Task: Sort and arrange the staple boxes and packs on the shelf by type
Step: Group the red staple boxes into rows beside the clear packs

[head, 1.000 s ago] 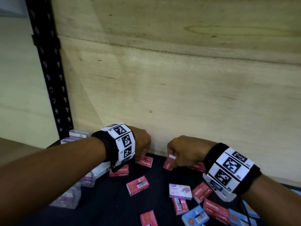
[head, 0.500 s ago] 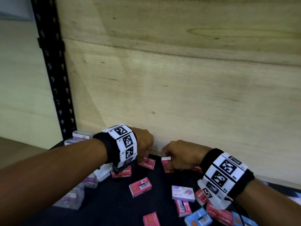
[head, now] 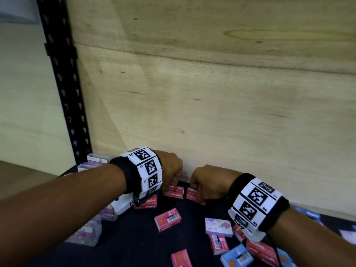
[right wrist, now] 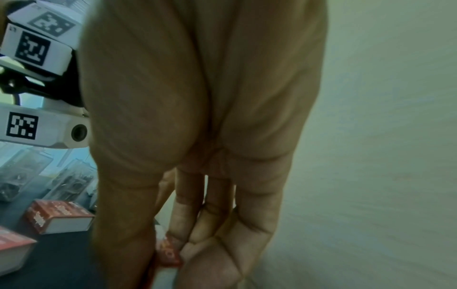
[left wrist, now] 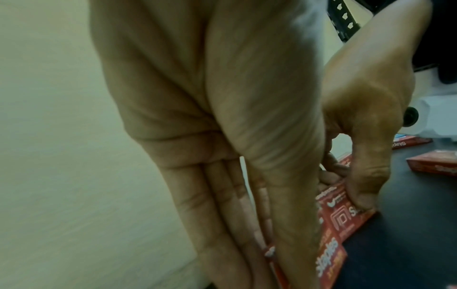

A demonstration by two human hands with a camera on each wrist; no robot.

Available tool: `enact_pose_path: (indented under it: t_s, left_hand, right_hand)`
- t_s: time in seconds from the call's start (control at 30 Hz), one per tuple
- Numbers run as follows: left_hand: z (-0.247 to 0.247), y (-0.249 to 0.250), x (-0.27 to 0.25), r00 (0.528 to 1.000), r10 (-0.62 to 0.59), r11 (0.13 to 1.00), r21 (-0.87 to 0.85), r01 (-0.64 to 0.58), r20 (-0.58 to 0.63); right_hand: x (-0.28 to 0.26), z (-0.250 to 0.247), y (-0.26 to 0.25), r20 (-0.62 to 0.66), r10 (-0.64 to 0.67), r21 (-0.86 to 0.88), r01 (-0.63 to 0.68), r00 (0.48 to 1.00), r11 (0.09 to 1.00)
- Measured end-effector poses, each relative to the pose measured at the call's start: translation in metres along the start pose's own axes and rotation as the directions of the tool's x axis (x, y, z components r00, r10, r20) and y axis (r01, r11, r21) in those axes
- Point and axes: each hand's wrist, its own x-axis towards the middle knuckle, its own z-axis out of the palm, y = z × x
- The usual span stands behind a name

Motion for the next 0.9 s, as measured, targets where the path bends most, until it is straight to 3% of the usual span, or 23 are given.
enact_pose_path:
  t_s: [0.27, 0.7, 0.9]
  left_hand:
    - [0.004, -0.001, 0.004, 0.996, -0.042, 0.998, -0.051, 0.039, -0.076]
    - [0.006, -0.018, 0.011, 0.982, -0.098, 0.994, 0.042, 0.106, -0.159]
    - [0.003, -0.017, 0.012, 0.984, -0.118, 0.991, 0.049, 0.125, -0.13]
  right_hand:
    - [0.004, 0.0, 0.0, -0.014, -0.016, 0.047, 0.017, 1.0, 0.999]
    - [0.015, 0.004, 0.011, -0.113, 0.072, -0.014, -0.074, 0.991, 0.997]
    - [0.019, 0.001, 0.006, -0.094, 0.069, -0.034, -0.072, 0.993, 0.997]
